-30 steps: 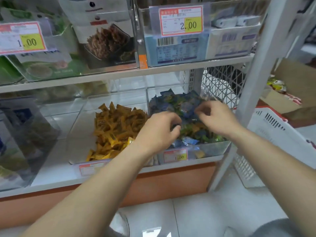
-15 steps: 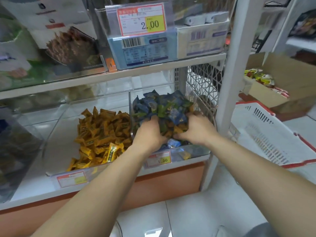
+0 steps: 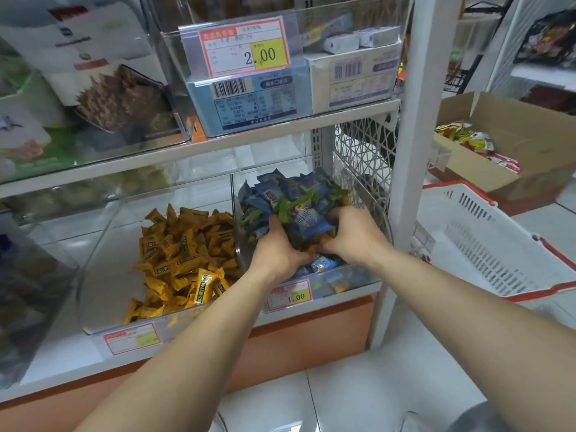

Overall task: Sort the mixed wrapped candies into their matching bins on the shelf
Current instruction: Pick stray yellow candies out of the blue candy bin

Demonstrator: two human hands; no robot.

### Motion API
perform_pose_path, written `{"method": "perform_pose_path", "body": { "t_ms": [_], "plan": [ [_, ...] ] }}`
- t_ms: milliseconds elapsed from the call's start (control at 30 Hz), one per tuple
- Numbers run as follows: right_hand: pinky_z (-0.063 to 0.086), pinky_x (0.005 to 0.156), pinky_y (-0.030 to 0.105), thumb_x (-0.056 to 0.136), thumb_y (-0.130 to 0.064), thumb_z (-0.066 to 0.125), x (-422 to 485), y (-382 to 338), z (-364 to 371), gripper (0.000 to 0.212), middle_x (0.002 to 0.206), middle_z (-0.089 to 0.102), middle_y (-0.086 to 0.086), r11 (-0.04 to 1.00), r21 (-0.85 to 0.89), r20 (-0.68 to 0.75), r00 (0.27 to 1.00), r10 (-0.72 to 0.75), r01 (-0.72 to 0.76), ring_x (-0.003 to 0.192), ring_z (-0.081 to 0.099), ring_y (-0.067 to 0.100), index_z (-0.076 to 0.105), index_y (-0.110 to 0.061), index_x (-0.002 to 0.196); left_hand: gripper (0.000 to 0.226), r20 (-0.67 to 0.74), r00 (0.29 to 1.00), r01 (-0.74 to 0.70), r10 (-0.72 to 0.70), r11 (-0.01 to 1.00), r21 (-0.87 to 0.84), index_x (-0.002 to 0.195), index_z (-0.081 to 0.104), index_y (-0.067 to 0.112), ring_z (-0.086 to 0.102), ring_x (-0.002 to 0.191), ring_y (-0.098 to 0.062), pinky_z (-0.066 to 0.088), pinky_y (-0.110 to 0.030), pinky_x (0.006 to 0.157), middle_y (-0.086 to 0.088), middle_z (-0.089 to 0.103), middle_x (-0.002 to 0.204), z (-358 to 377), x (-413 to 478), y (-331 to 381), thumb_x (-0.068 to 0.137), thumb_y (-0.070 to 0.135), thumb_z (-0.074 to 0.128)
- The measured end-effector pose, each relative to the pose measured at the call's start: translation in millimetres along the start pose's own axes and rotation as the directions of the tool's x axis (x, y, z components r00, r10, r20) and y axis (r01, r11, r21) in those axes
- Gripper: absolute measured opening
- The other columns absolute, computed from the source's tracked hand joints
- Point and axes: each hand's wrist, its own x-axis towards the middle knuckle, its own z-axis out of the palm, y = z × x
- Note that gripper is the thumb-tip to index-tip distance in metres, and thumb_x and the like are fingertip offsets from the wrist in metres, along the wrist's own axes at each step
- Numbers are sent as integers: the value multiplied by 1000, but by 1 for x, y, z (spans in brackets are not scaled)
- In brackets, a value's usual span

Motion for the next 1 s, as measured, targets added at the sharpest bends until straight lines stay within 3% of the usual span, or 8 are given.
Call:
{"method": "perform_pose_path", "body": {
  "t_ms": [100,233,433,533,600,700,767,1000],
  "plan": [
    [42,72,22,65,-29,89,2,2,-3,50,96,67,-2,1000,-23,35,999,11,-10,89,63,17,70,-15,110,96,17,1000,9,-9,1000,14,136,26,14,63,106,-32,54,-42,84,-9,63,121,4,2,0,67,39,88],
    [46,75,24,72,-25,83,2,0,0,46,107,72,7,999,-32,84,996,13,-10,99,68,27,71,-16,115,96,71,997,-2,5,999,-48,141,22,13,63,107,-31,54,-47,90,-10,62,122,6,4,3,71,27,87],
    [38,67,17,67,-22,84,5,-6,-12,43,104,73,2,1000,-20,11,1000,13,-13,84,59,13,76,-18,110,103,102,994,47,-31,986,-157,144,19,13,60,101,-21,52,-33,81,-3,60,118,7,8,1,69,27,88],
    [36,54,13,68,-21,81,9,-6,-21,38,99,69,-1,1000,12,-67,998,11,-10,79,58,12,76,-24,105,89,18,1000,15,-12,973,-230,140,35,14,58,98,-16,48,-24,76,2,59,114,2,8,4,69,23,89],
    [33,49,10,70,-23,80,12,-5,-27,31,96,66,-4,999,49,-103,994,20,-15,70,56,7,75,-30,100,75,-51,999,-31,18,967,-254,137,47,15,61,103,-20,50,-29,83,-1,63,116,-6,8,9,72,18,86],
    [39,63,19,72,-32,83,14,-5,-34,25,94,67,-6,994,110,-181,983,28,-9,83,59,12,76,-31,97,68,-116,988,-127,107,975,-184,137,53,19,61,109,-20,50,-31,90,2,65,117,-23,5,17,75,19,81],
    [39,73,21,74,-34,84,14,-8,-40,23,90,64,-7,986,164,-265,963,44,0,88,59,15,74,-32,95,72,-161,980,-141,119,981,-132,140,50,20,57,103,-13,46,-24,82,9,60,109,-34,-1,20,76,24,81],
    [52,78,28,78,-29,82,5,-23,-51,25,91,69,-14,915,380,-367,930,13,137,84,66,10,65,-34,96,50,-199,973,-121,114,992,-27,118,60,20,63,88,-15,46,-23,70,10,64,91,-61,-15,22,74,28,84]
  ]
}}
